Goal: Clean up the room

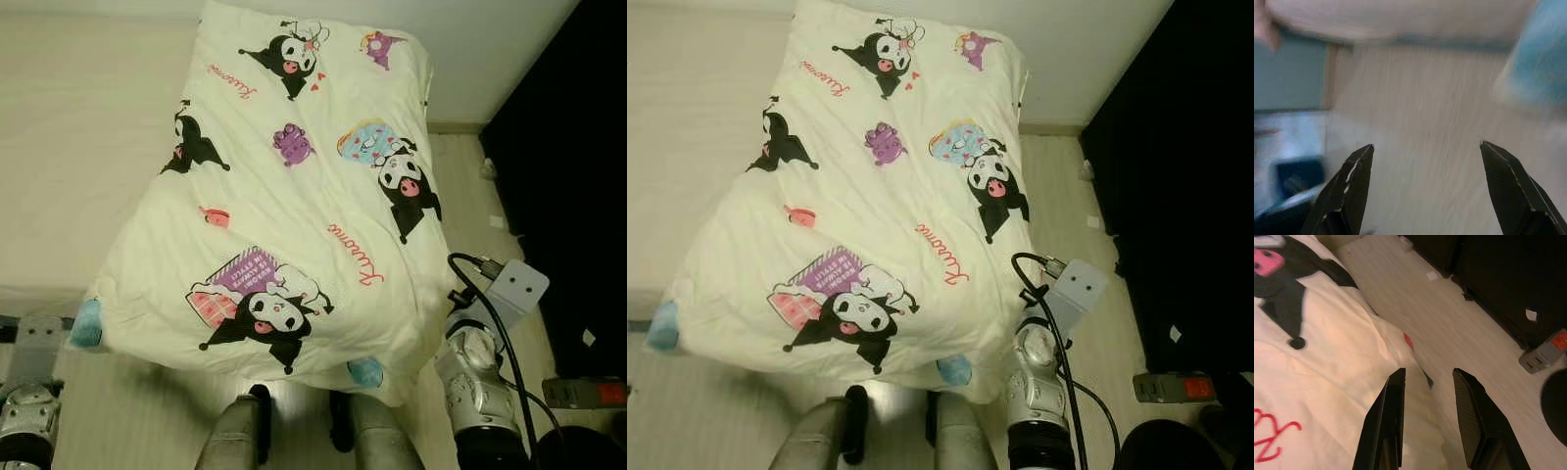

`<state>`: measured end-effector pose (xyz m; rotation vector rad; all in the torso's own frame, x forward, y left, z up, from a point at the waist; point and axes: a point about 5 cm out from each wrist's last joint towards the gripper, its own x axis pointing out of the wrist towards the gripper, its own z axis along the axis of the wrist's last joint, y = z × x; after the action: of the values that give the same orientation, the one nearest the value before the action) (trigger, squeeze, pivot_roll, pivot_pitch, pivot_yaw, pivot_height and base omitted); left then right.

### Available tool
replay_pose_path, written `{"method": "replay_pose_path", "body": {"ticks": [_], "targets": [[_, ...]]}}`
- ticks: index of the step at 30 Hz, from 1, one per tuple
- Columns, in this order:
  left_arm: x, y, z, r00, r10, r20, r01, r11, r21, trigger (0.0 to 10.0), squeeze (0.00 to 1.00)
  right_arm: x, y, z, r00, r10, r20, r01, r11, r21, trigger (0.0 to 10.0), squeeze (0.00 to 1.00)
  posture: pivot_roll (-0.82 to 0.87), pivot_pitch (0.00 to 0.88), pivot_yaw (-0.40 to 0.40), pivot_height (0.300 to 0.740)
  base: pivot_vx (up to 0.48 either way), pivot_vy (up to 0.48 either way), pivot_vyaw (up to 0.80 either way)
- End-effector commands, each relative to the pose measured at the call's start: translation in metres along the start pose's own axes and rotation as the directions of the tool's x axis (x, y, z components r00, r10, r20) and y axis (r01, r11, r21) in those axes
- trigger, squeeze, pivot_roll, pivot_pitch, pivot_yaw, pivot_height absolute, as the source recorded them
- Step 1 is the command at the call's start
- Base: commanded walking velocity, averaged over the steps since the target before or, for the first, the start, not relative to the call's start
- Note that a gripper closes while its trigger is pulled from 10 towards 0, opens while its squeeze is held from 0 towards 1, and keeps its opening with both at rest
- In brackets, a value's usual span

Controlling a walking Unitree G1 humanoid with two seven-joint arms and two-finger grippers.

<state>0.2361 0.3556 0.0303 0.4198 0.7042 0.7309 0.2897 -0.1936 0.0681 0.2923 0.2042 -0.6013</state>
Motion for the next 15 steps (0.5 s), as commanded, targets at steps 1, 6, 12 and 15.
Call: {"method": "replay_pose_path", "body": {"ticks": [1, 6, 12, 15], "targets": [[-0.01, -0.024, 0.013, 0.985, -0.138, 0.107, 0.146, 0.987, -0.073, 10.0, 0.0, -0.004, 0.011, -0.001, 0.996, 0.091, 0.026, -0.09, 0.996, -0.009, 10.0, 0.0, -0.03, 0.213, 0.031, 0.74, 0.0, 0.0, 0.0], [-0.055, -0.07, 0.072, 0.793, -0.424, 0.437, 0.482, 0.876, -0.025, 10.0, 0.0, -0.024, 0.053, 0.012, 0.887, 0.447, 0.12, -0.441, 0.895, -0.073, 10.0, 0.0, -0.03, 0.183, 0.022, 0.74, 0.0, 0.0, 0.0], [-0.088, -0.086, 0.099, 0.66, -0.506, 0.556, 0.609, 0.793, -0.001, 10.0, 0.0, -0.04, 0.072, 0.013, 0.773, 0.619, 0.141, -0.602, 0.785, -0.143, 10.0, 0.0, -0.03, 0.158, 0.015, 0.74, 0.0, 0.0, 0.0], [-0.109, -0.094, 0.111, 0.581, -0.529, 0.618, 0.659, 0.752, 0.023, 10.0, 0.0, -0.047, 0.08, 0.012, 0.719, 0.68, 0.144, -0.667, 0.733, -0.132, 10.0, 0.0, -0.02, 0.138, 0.016, 0.74, 0.0, 0.0, 0.0]]}}
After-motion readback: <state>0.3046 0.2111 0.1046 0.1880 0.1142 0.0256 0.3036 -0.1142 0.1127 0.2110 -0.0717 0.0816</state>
